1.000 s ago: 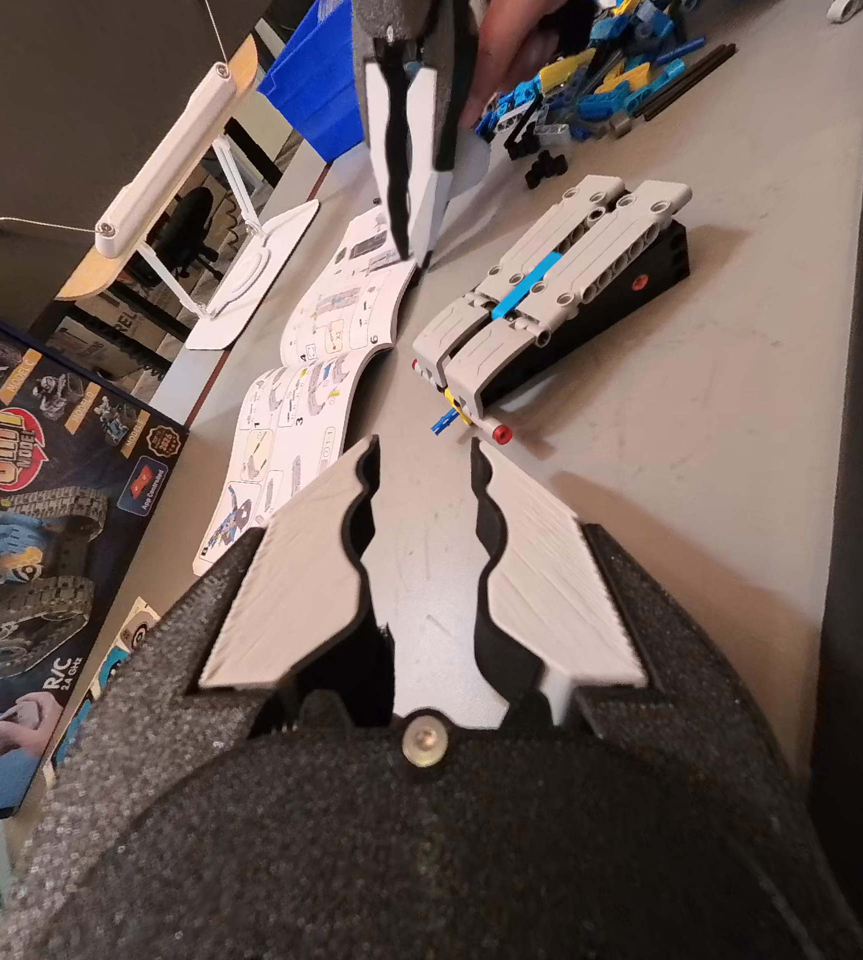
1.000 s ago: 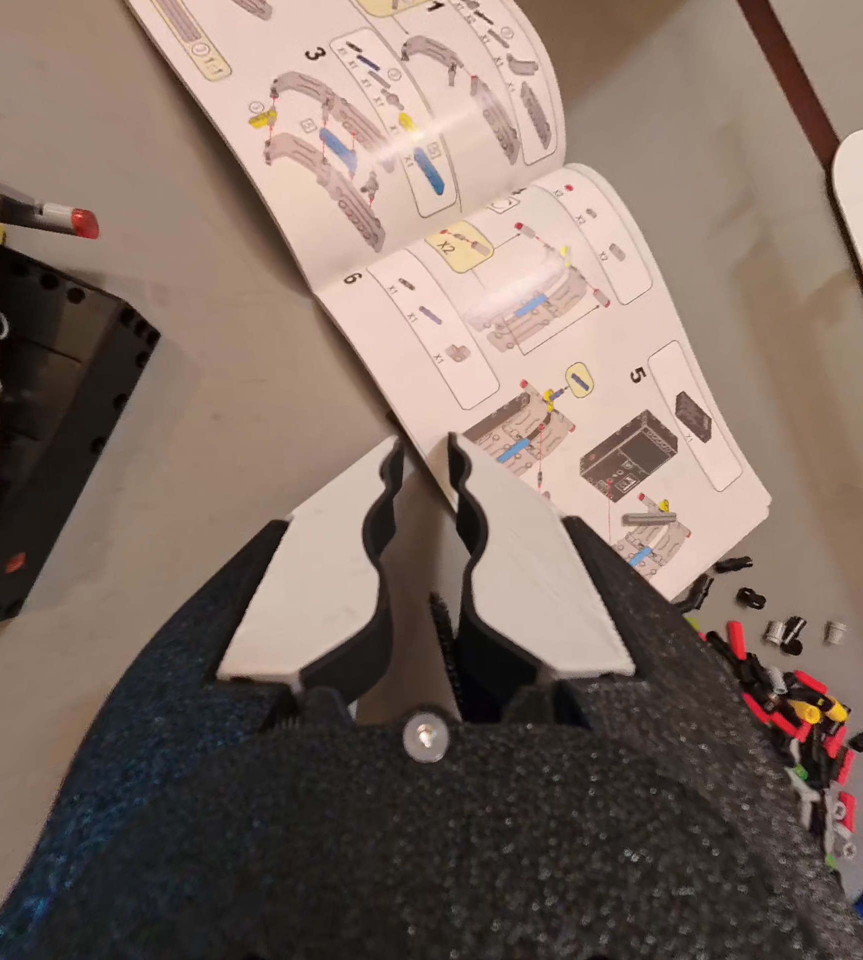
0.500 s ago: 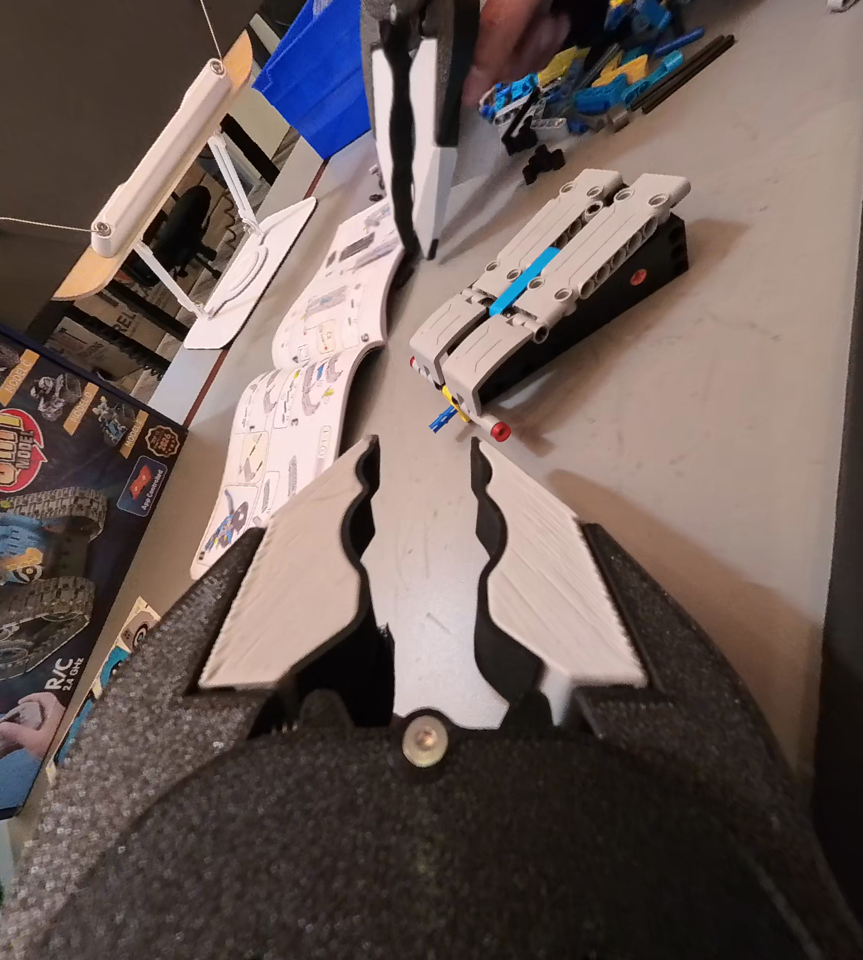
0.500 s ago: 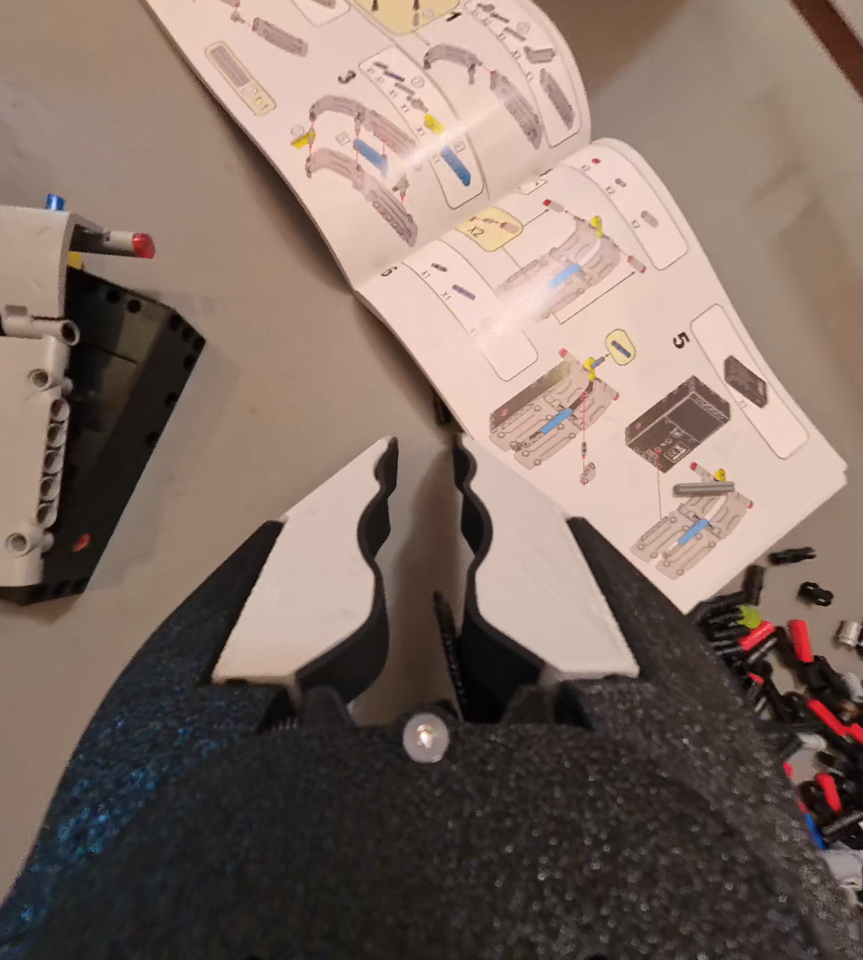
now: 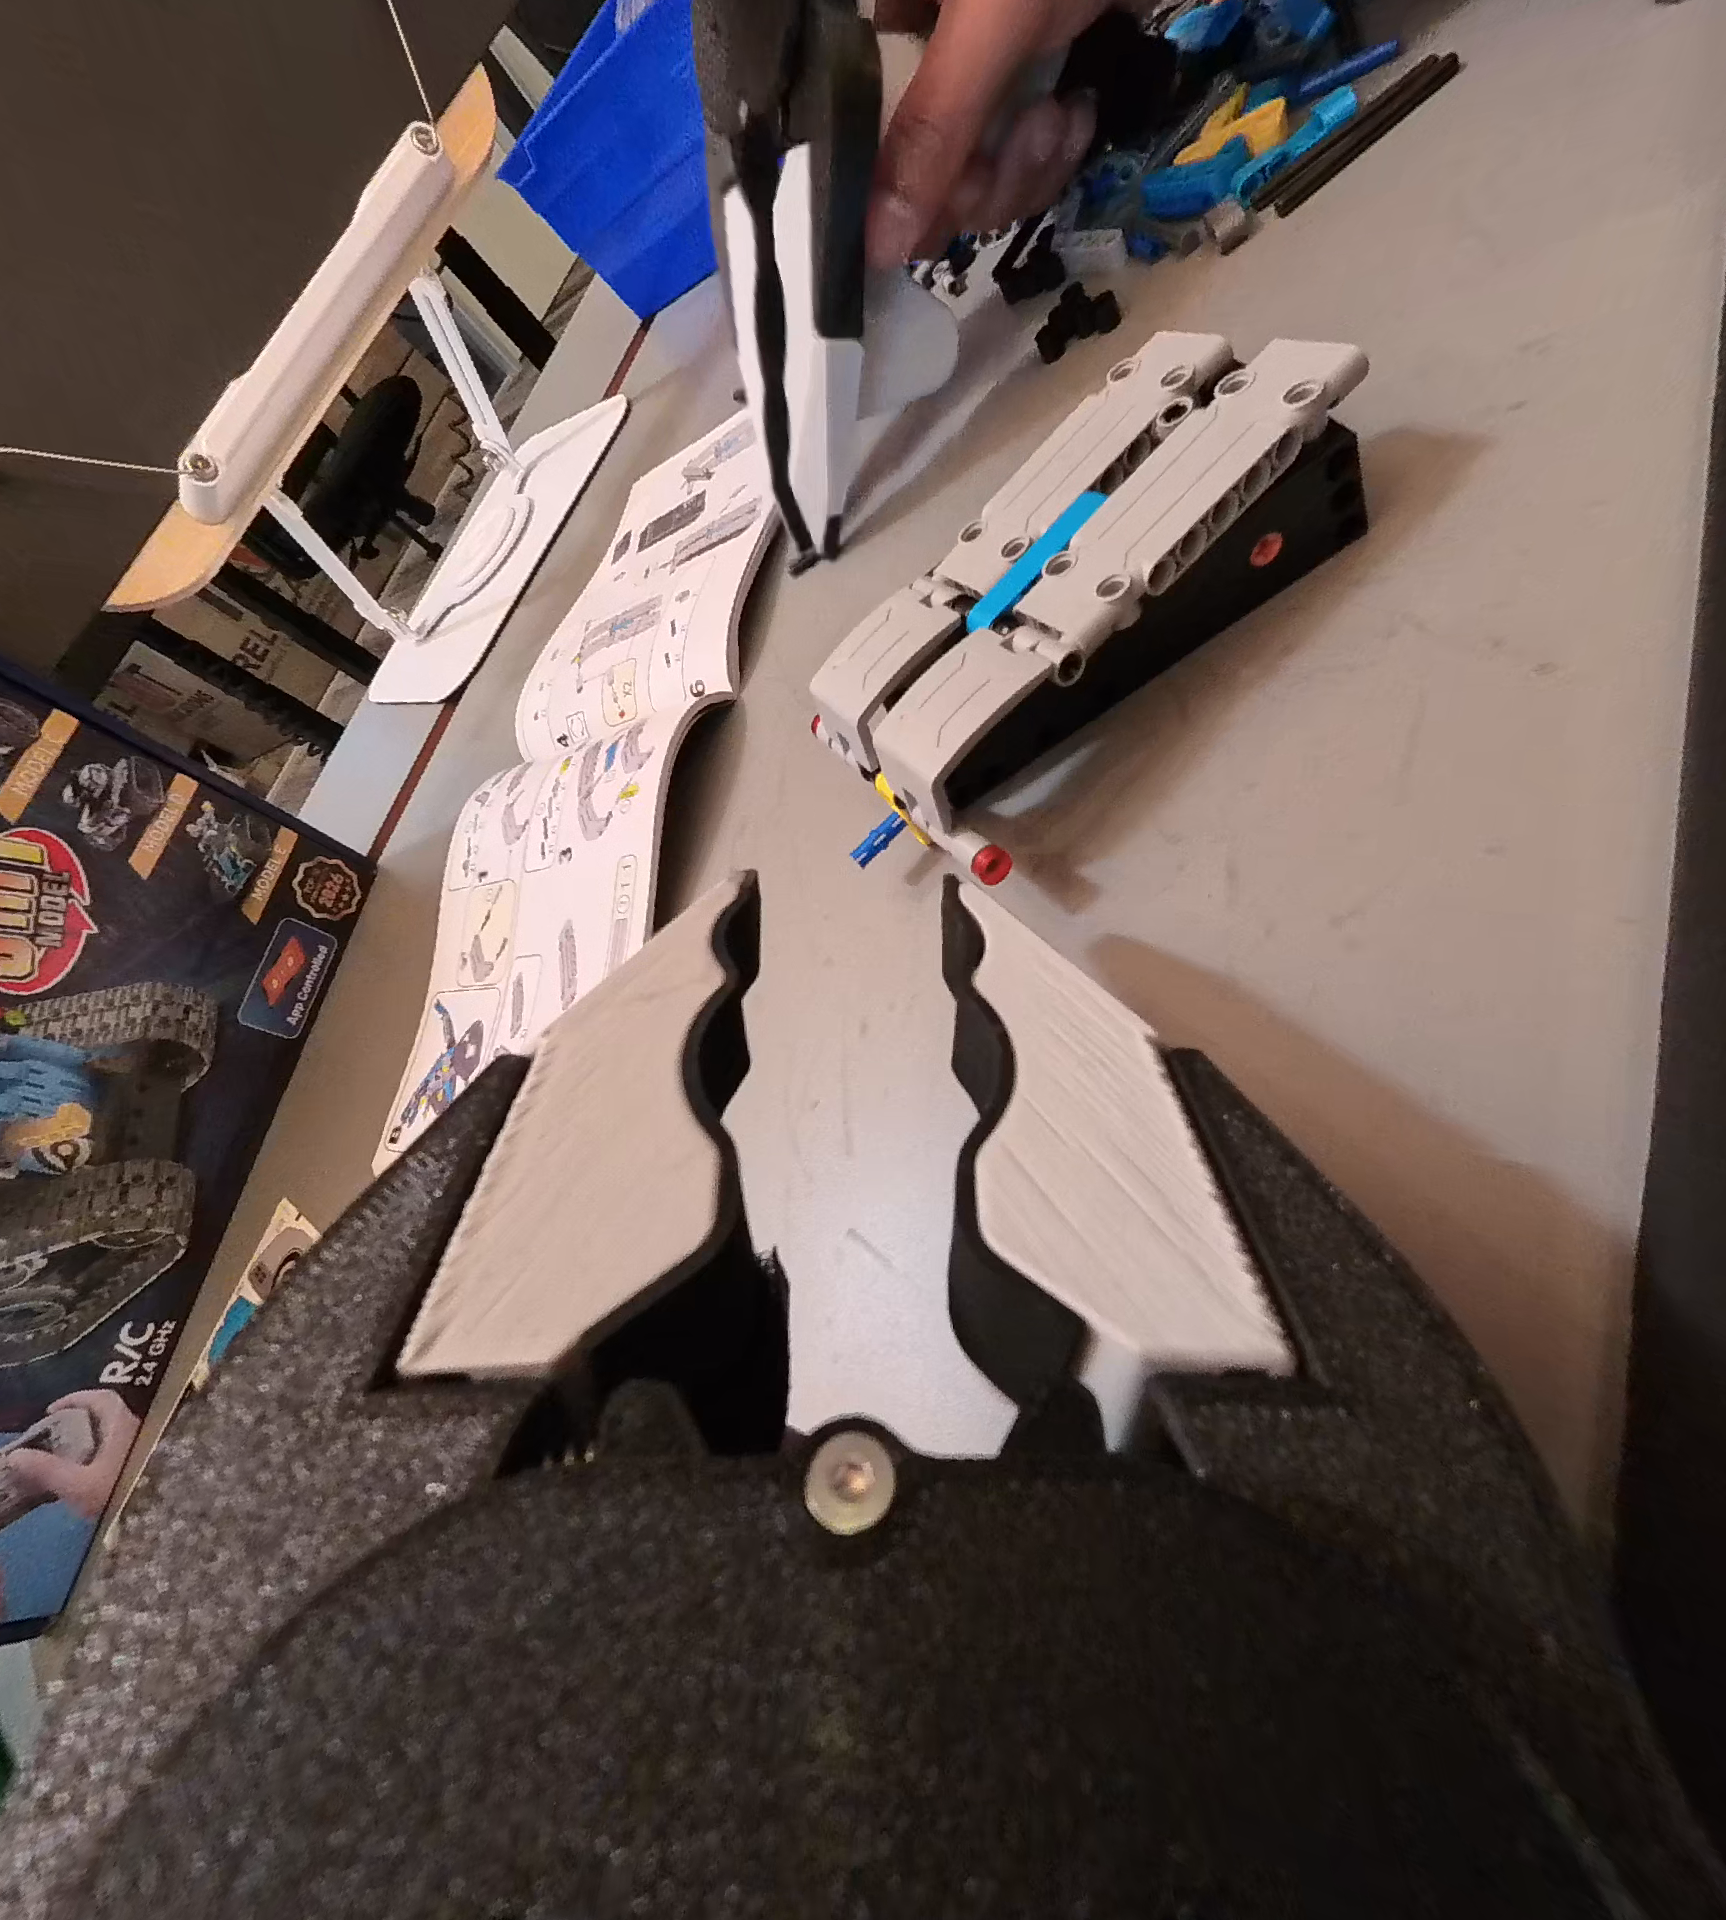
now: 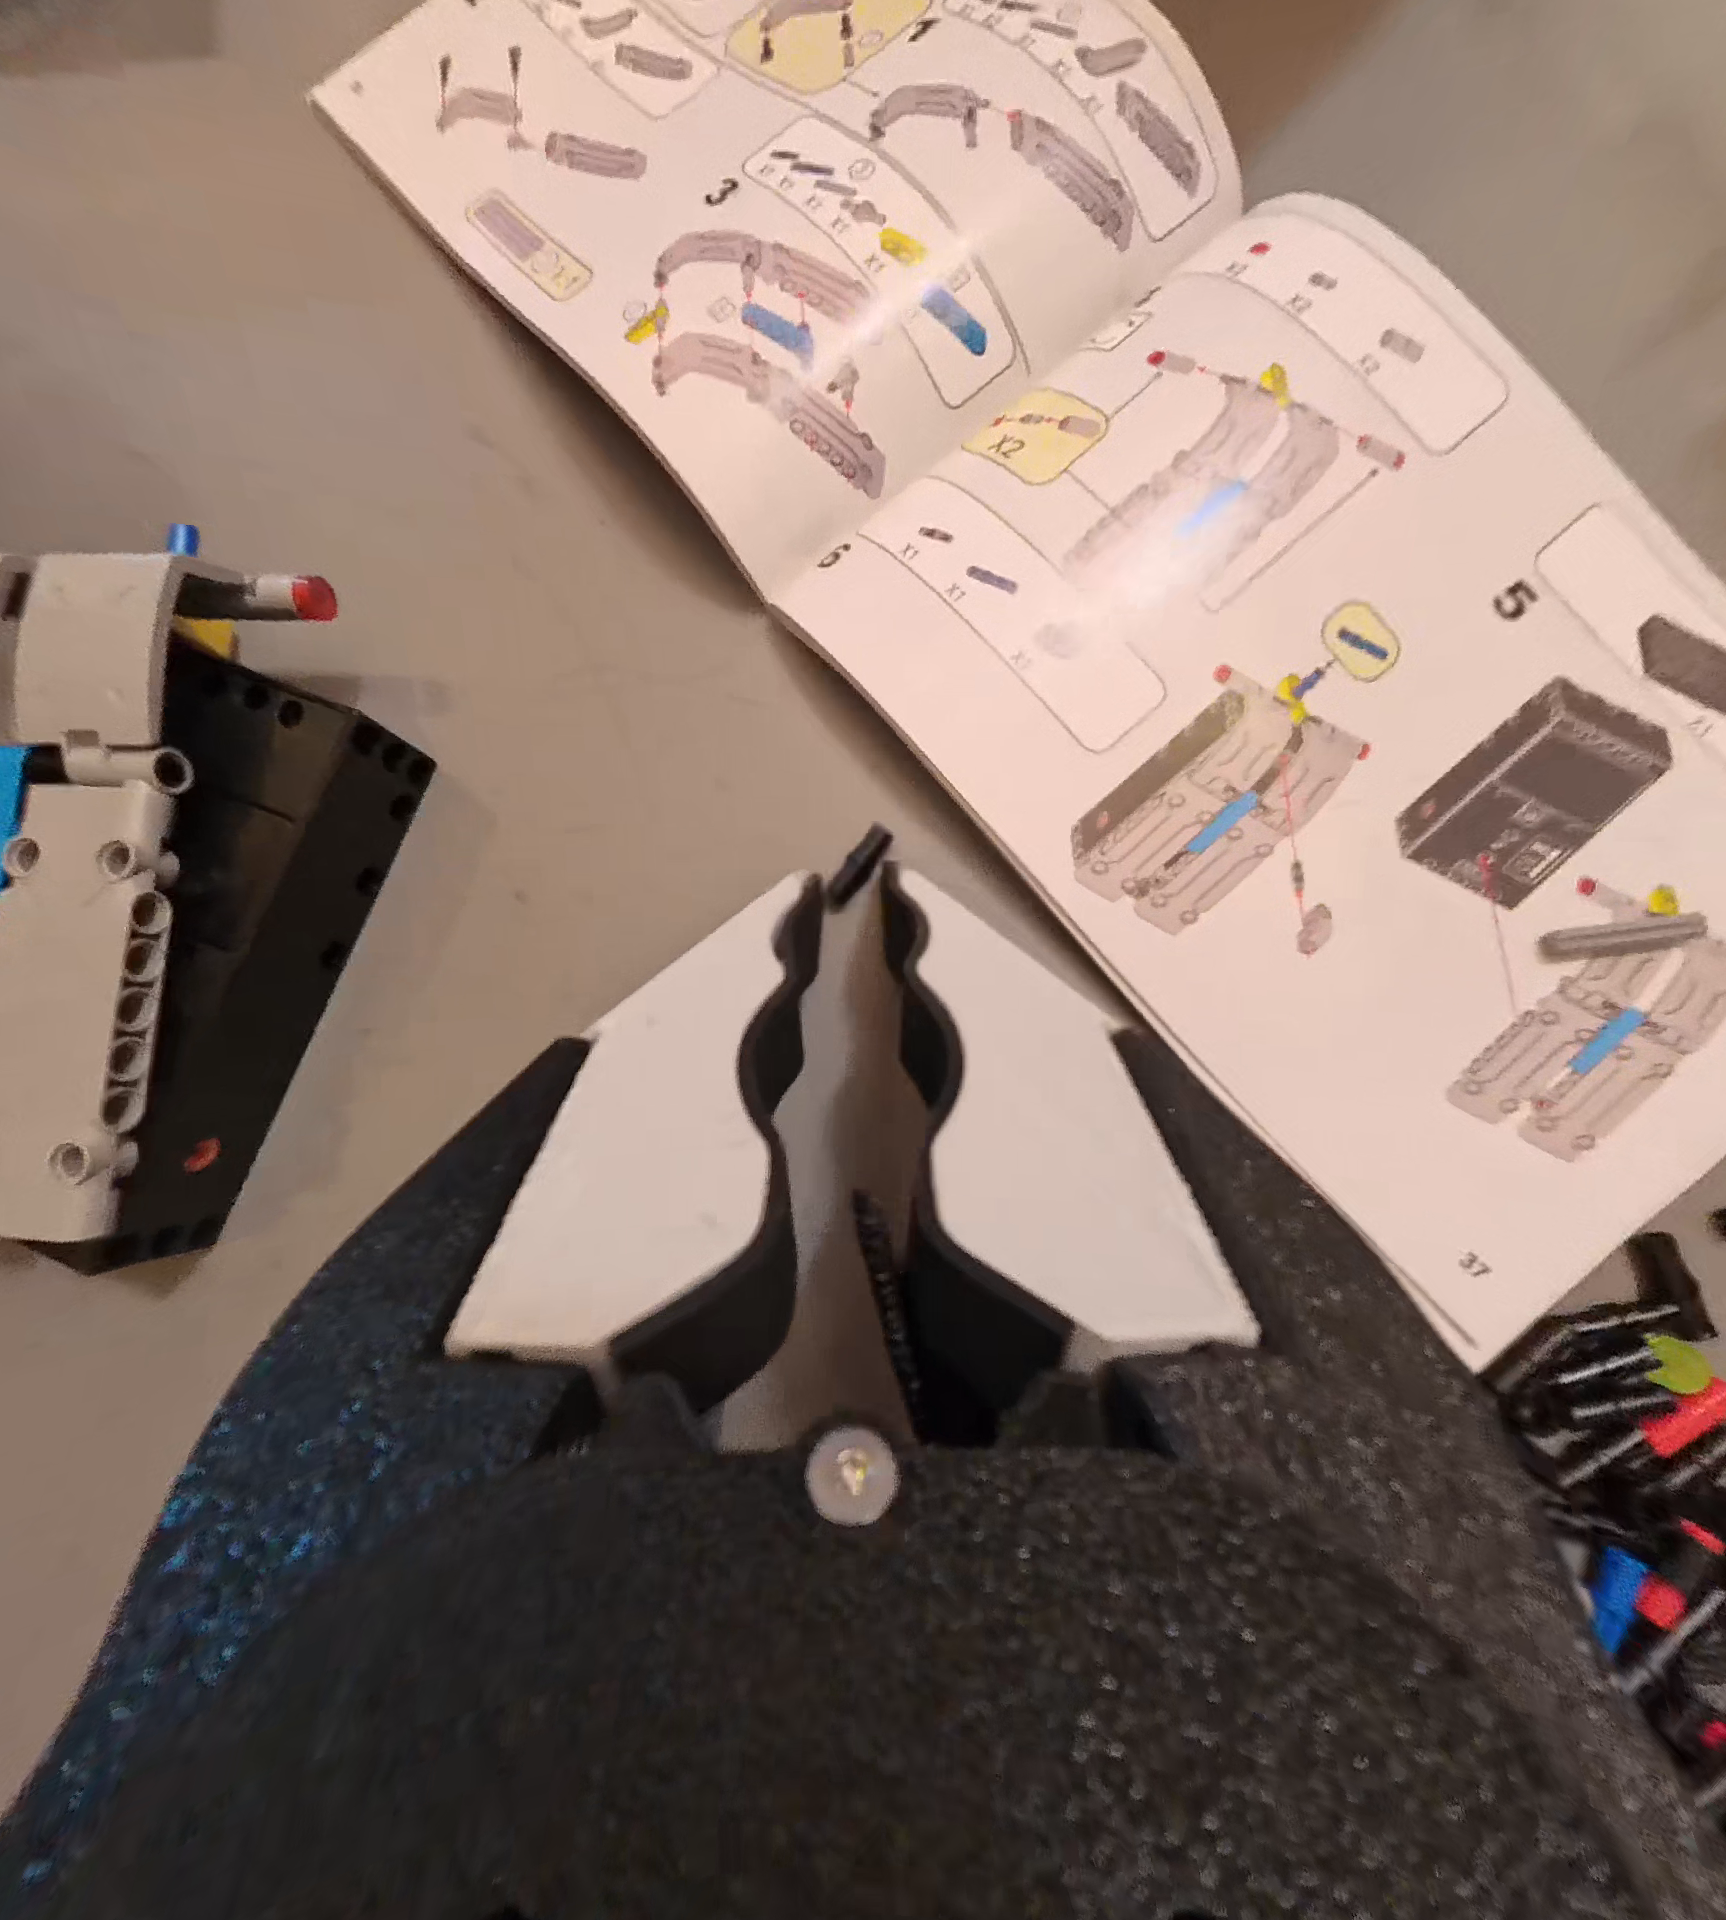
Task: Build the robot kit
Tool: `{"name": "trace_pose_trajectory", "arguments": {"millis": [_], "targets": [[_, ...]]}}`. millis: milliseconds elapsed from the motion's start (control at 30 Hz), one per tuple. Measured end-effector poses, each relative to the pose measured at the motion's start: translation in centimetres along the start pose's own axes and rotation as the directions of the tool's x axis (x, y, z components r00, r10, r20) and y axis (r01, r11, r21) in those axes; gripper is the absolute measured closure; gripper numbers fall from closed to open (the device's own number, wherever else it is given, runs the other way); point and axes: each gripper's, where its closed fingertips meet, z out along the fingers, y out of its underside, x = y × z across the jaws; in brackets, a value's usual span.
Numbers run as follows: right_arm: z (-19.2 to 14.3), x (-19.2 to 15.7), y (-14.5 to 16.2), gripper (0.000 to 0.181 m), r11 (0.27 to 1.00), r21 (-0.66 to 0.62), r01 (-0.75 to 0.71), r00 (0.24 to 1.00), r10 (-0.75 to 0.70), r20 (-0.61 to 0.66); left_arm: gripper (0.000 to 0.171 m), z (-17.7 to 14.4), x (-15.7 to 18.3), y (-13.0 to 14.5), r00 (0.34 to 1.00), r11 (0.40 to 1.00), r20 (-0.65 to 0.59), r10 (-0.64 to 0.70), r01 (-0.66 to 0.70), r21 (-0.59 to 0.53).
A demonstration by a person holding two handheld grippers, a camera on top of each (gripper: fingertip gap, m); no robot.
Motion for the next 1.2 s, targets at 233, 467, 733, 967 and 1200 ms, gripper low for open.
{"name": "trace_pose_trajectory", "arguments": {"millis": [233, 467, 733, 967, 1200], "targets": [[-0.7, -5.5, -3.3, 0.178, 0.997, 0.080, 0.014, 0.987, -0.026, 0.156, 0.144, -0.5, -2.5, -1.0, 0.973, 0.994, 0.206, 0.104, -0.110, 0.020], [-0.8, -17.1, -7.4, 0.178, 0.982, 0.127, 0.141, 0.888, -0.182, 0.423, 0.143, -1.7, -2.6, -3.4, 0.852, 0.920, 0.386, 0.353, -0.392, 0.024], [-0.6, -19.3, -9.0, 0.178, 0.977, 0.181, 0.113, 0.859, -0.188, 0.476, 0.169, -1.1, -1.8, -2.9, 0.824, 0.894, 0.381, 0.420, -0.448, -0.015], [-0.2, -18.4, -10.7, 0.178, 0.938, 0.311, 0.153, 0.918, -0.251, 0.307, 0.169, -1.1, -3.6, -2.5, 0.902, 0.972, 0.377, 0.211, -0.235, 0.017], [-0.3, -18.6, -11.3, 0.178, 0.927, 0.360, 0.102, 0.918, -0.227, 0.325, 0.169, -1.4, -4.0, -2.7, 0.901, 0.976, 0.391, 0.185, -0.214, 0.032]]}}
